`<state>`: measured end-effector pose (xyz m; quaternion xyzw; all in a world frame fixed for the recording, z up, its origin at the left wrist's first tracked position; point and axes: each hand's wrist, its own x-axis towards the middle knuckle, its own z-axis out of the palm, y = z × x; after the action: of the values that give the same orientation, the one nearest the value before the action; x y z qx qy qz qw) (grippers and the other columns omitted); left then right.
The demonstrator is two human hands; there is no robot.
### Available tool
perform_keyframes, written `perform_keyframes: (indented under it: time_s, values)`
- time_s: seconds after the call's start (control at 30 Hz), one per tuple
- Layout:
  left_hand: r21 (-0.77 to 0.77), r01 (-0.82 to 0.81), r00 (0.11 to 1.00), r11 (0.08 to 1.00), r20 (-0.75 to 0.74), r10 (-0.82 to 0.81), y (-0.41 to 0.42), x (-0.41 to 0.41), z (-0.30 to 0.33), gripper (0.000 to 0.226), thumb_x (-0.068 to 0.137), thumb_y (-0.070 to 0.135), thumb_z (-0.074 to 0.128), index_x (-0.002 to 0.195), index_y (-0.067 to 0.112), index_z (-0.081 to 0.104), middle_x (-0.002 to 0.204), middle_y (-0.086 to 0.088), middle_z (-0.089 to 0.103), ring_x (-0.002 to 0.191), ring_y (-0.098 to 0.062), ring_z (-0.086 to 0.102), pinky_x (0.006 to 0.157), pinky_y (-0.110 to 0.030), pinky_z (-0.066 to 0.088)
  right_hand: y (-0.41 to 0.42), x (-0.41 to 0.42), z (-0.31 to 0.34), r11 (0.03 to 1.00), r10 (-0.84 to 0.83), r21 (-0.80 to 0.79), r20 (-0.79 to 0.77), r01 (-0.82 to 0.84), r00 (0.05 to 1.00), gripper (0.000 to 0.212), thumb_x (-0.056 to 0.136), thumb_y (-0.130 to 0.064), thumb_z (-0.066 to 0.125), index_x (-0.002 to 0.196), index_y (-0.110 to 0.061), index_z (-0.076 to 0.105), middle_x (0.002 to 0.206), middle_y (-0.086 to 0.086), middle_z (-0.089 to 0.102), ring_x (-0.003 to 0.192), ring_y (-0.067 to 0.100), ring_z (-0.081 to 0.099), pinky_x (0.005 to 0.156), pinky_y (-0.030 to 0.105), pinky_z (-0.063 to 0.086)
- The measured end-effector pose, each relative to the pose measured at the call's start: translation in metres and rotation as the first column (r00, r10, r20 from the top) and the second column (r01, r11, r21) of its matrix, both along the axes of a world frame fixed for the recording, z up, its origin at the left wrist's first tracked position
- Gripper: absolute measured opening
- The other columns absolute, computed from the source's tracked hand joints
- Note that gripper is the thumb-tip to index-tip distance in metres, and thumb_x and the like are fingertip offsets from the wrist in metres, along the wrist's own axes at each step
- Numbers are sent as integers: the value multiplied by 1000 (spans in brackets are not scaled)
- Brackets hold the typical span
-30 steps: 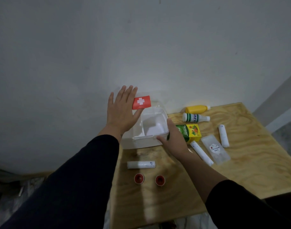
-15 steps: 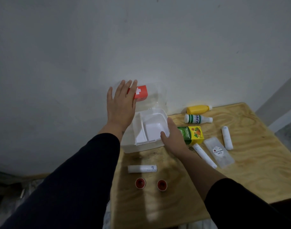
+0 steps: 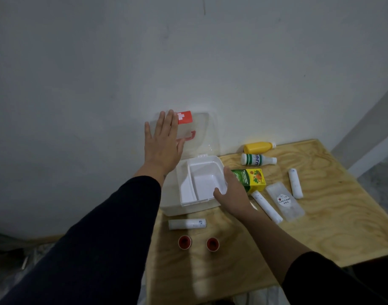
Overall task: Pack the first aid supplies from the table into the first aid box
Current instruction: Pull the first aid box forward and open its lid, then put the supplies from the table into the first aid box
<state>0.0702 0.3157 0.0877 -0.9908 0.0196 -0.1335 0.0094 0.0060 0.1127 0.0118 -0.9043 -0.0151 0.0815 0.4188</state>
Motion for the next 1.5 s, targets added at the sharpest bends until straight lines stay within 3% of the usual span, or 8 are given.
perform_keyframes:
  time_s: [0.23, 0.37, 0.57, 0.7, 0.8, 0.97, 1.27, 1.5]
  values:
    - [12, 0, 1000, 1000, 0, 0, 1, -12, -6, 76, 95, 35, 36, 149, 11, -11, 160, -5, -13, 147, -21, -13, 114, -54, -6, -2, 0, 1, 999, 26, -25, 12, -26, 1000, 72, 91, -24, 55, 150, -10, 16, 158, 8, 23, 145, 23, 22, 119, 40, 23]
    - [-55, -37, 999, 998, -28, 35, -2, -41, -30, 73, 96, 38, 31, 149, 11, -13, 160, -7, -13, 147, -20, -12, 114, -52, -8, -14, 3, 5, 999, 43, -28, 99, -40, 994, 51, 94, -31, 52, 140, -13, 38, 143, 9, 48, 132, 26, 44, 108, 35, 37]
    - [-137, -85, 971, 987, -235, 51, -10, -75, -77, 70, 97, 48, 21, 151, 12, -5, 161, -4, -8, 147, -17, -12, 116, -46, -8, -64, 28, 1, 963, 50, -271, 129, -14, 990, 56, 84, -11, 59, 138, -11, 44, 143, 13, 47, 133, 28, 41, 111, 38, 32]
    - [-162, -102, 970, 982, -237, 61, -12, -89, -92, 70, 96, 50, 19, 151, 9, 9, 161, -7, 8, 148, -20, 0, 119, -44, -3, -90, 44, -5, 888, 96, -457, 56, -60, 994, 69, 79, -20, 68, 140, -8, 39, 148, 16, 40, 136, 31, 35, 116, 40, 23]
    - [-150, -102, 978, 983, -195, 72, -13, -90, -96, 68, 95, 51, 18, 150, 10, 18, 159, -7, 18, 148, -21, 9, 119, -45, 1, -98, 50, -11, 911, 93, -400, -39, -100, 995, 73, 76, -18, 74, 139, -7, 39, 148, 17, 37, 133, 31, 39, 111, 40, 32]
    - [-157, -106, 980, 982, -184, 76, -13, -90, -97, 67, 96, 51, 24, 148, 10, 25, 157, -7, 25, 147, -22, 15, 119, -46, 5, -110, 56, -9, 935, 105, -342, 15, -93, 994, 61, 75, -11, 73, 130, -7, 49, 130, 18, 46, 113, 34, 53, 93, 36, 43]
    - [-214, -157, 973, 964, -199, 114, -7, -118, -97, 86, 86, 67, 15, 151, 10, 15, 161, -8, 7, 148, -20, 1, 118, -42, 3, -127, 55, 51, 914, 99, -405, 211, -5, 972, 69, 71, -26, 78, 129, -6, 48, 129, 14, 44, 99, 30, 59, 80, 39, 50]
    - [-252, -278, 939, 927, -274, 207, -7, -120, -98, 95, 85, 71, 22, 151, 7, -1, 160, -13, -8, 147, -24, -8, 119, -44, -2, -67, 45, 86, 798, 393, -562, 213, -217, 895, 69, 68, -32, 75, 128, -10, 49, 125, 10, 46, 103, 30, 56, 86, 41, 51]
